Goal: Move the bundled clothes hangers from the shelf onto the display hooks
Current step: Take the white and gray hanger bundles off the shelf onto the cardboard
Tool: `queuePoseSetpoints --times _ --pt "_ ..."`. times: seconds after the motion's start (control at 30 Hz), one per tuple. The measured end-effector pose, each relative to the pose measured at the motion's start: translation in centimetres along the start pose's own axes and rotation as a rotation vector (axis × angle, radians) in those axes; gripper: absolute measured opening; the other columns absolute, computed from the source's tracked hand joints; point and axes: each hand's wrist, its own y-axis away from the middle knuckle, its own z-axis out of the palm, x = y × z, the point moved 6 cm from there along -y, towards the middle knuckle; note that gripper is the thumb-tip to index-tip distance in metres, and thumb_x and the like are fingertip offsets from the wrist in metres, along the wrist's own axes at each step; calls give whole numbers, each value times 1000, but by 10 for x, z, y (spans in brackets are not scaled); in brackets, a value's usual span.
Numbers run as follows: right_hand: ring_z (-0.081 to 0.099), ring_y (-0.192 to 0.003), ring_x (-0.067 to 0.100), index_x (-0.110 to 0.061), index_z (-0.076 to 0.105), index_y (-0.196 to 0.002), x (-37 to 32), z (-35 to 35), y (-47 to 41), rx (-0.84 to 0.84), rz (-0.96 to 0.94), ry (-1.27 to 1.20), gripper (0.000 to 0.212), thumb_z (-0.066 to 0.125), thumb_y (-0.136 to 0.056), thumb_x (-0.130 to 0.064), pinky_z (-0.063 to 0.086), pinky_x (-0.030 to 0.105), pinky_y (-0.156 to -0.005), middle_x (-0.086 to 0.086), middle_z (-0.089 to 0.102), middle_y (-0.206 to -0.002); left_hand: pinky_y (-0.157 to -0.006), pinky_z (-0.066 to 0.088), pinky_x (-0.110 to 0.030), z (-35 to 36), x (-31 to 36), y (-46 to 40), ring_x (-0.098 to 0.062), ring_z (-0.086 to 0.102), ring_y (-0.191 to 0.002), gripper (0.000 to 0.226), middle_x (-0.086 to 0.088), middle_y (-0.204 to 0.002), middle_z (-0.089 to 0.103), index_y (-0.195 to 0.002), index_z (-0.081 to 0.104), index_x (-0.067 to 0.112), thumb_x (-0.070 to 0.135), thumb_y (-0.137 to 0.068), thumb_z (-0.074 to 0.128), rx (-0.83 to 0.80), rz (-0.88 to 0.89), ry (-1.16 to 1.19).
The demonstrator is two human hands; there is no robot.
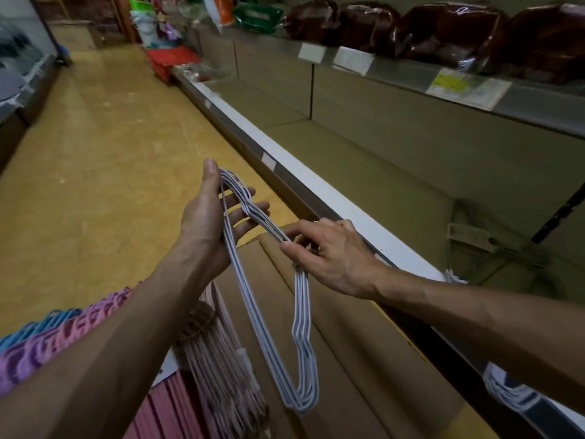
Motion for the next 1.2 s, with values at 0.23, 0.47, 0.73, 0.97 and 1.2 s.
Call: queuePoseSetpoints --times 0.23,0.47,0.73,0.97,1.2 --pt "50 -100 3 -30 60 -116 -17 6 -5 91 -46 -147 34 52 -94 -55 45 32 -89 -21 56 -100 -71 62 -40 -25 28 6 -33 73 -83 58 -16 -108 67 -129 53 6 54 -101 38 122 119 -71" --pt "55 -74 8 -13 67 -98 -1 18 15 26 307 -732 29 55 -99 -39 45 23 -65 -1 62 -85 -77 61 -47 -56 50 6 -36 74 -85 59 -18 -112 67 -131 50 6 55 -101 37 195 159 101" --pt "60 -94 23 -14 71 -113 -22 45 23 -382 460 -1412 37 55 -96 -42 43 41 -85 12 70 -115 -70 61 -48 -57 38 -1 -40 74 -85 60 -23 -113 66 -140 42 12 56 -101 36 156 93 274" --pt "64 -82 18 -20 56 -121 -34 43 14 -404 477 -1647 40 59 -89 -43 55 30 -71 7 72 -101 -78 60 -50 -49 32 0 -40 73 -88 56 -21 -112 69 -142 39 16 54 -101 35 132 58 204" --pt "65 -79 19 -23 63 -113 -23 43 11 -361 435 -1636 30 64 -88 -38 53 28 -64 6 69 -96 -85 58 -47 -58 32 -6 -33 74 -92 52 -13 -112 71 -133 51 10 50 -104 35 129 45 -187"
